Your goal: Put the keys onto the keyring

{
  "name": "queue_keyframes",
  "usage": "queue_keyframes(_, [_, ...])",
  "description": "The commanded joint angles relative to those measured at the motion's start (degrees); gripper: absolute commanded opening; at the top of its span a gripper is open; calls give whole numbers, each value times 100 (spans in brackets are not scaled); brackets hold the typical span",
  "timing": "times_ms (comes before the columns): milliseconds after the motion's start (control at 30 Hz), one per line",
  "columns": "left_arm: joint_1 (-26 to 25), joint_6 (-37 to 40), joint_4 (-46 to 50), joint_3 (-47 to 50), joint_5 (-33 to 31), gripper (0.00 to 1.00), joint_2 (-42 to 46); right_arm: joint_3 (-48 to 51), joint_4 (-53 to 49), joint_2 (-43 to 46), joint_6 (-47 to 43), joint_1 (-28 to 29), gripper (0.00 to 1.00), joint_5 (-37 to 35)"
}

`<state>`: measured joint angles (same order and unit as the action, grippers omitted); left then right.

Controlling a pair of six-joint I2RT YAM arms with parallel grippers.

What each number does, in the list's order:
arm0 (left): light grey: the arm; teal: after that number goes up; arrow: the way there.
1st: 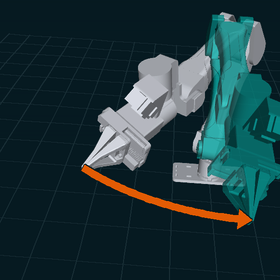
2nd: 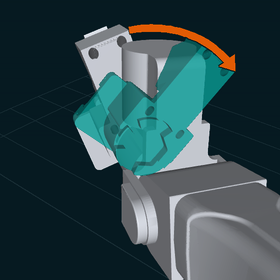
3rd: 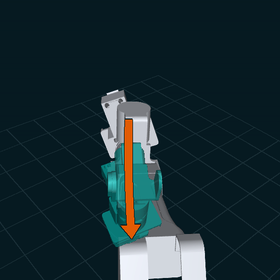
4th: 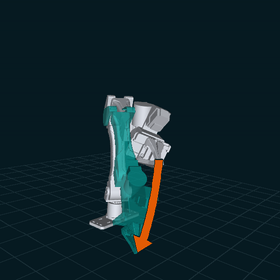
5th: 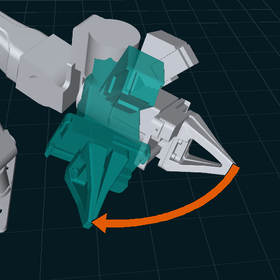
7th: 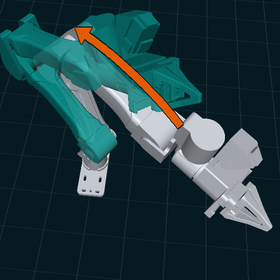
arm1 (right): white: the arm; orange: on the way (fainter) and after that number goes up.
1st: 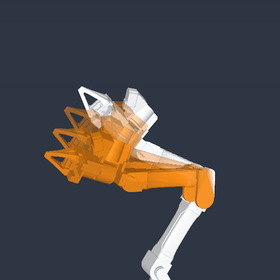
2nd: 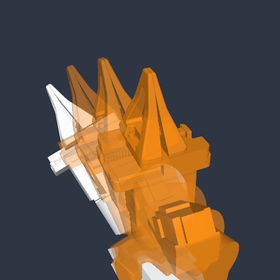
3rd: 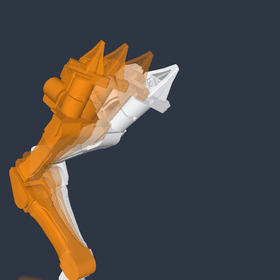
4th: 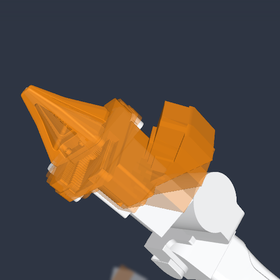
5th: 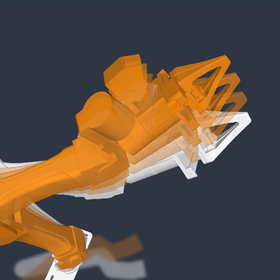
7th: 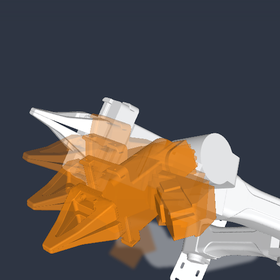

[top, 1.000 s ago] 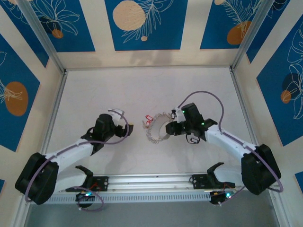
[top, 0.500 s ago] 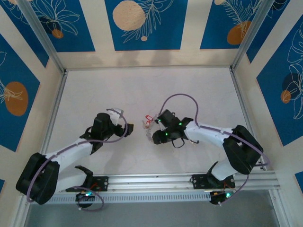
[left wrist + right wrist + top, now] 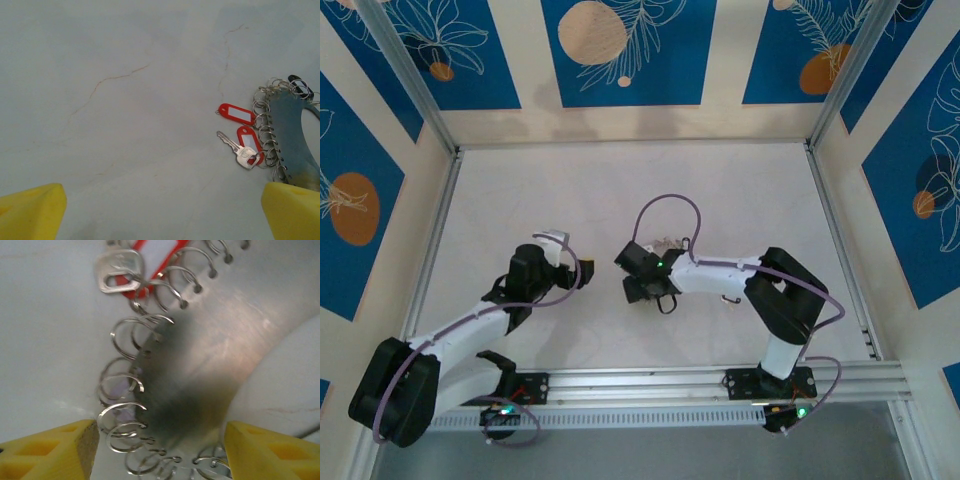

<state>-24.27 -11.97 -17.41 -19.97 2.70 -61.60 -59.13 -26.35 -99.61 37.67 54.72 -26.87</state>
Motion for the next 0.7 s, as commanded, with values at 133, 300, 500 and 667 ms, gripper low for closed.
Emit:
queue_keyframes(133, [88, -134, -131, 88, -166, 100, 85, 833, -483, 606, 419, -102, 66, -1165])
queue_keyframes(300, [95, -158, -155, 163, -226, 100, 191, 1239, -516, 1265, 450, -469, 64, -1056])
queue_keyframes(500, [97, -167, -162, 186, -249, 100, 229, 1082, -468, 1589, 108, -622, 61, -529])
queue_keyframes(667, [95, -170, -149, 169, -247, 100, 216, 788, -438, 1427, 90, -712, 52, 151])
